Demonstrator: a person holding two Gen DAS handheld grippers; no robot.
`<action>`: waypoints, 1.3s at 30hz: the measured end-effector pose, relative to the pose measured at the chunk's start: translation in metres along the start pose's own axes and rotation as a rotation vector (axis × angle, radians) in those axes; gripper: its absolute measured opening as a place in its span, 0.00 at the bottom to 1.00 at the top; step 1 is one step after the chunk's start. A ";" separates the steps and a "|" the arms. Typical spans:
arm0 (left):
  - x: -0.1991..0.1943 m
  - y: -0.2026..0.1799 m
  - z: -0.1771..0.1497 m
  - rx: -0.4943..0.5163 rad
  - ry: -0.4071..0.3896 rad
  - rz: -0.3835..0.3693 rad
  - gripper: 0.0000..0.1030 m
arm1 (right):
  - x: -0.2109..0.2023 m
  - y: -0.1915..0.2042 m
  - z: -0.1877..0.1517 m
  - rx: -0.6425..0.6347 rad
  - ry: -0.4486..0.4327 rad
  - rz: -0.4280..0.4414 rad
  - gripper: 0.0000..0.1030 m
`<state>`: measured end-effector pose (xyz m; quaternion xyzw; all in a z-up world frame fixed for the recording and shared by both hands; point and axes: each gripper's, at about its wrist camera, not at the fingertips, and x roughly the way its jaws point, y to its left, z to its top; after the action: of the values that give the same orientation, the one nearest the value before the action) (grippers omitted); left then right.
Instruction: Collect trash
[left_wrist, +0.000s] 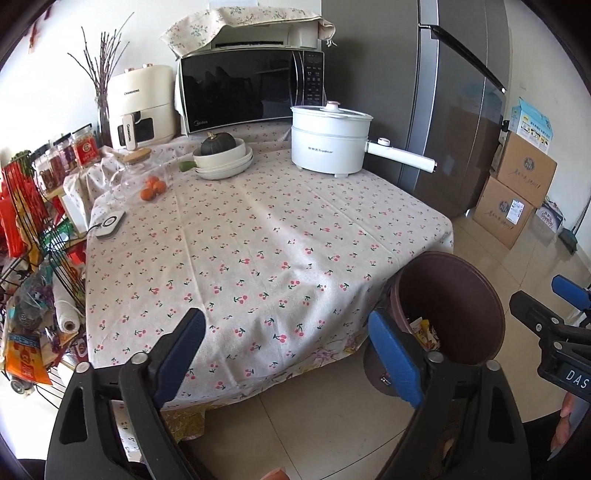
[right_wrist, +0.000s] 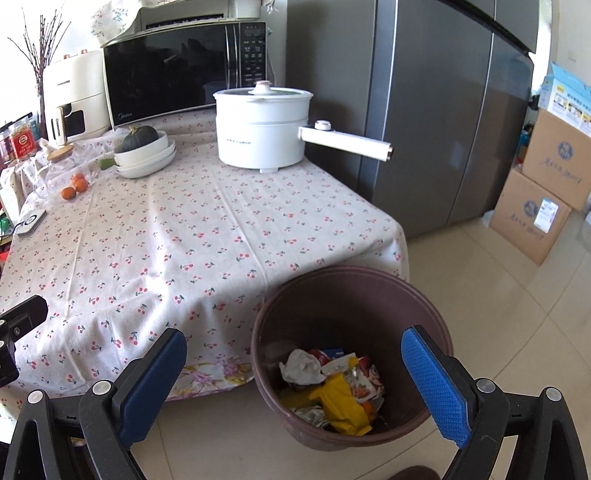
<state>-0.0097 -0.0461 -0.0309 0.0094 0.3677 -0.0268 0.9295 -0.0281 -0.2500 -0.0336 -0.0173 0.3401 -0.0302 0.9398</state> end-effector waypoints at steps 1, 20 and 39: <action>0.000 0.000 0.000 -0.003 0.000 -0.003 0.99 | 0.001 -0.001 -0.001 0.003 0.004 -0.002 0.95; -0.001 -0.003 0.000 0.003 0.011 -0.033 1.00 | 0.000 -0.009 0.000 0.032 0.009 -0.040 1.00; -0.003 -0.006 -0.001 0.010 0.022 -0.056 1.00 | 0.002 -0.011 0.001 0.031 0.010 -0.039 1.00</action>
<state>-0.0128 -0.0516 -0.0298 0.0038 0.3781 -0.0547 0.9241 -0.0266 -0.2613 -0.0336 -0.0090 0.3439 -0.0541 0.9374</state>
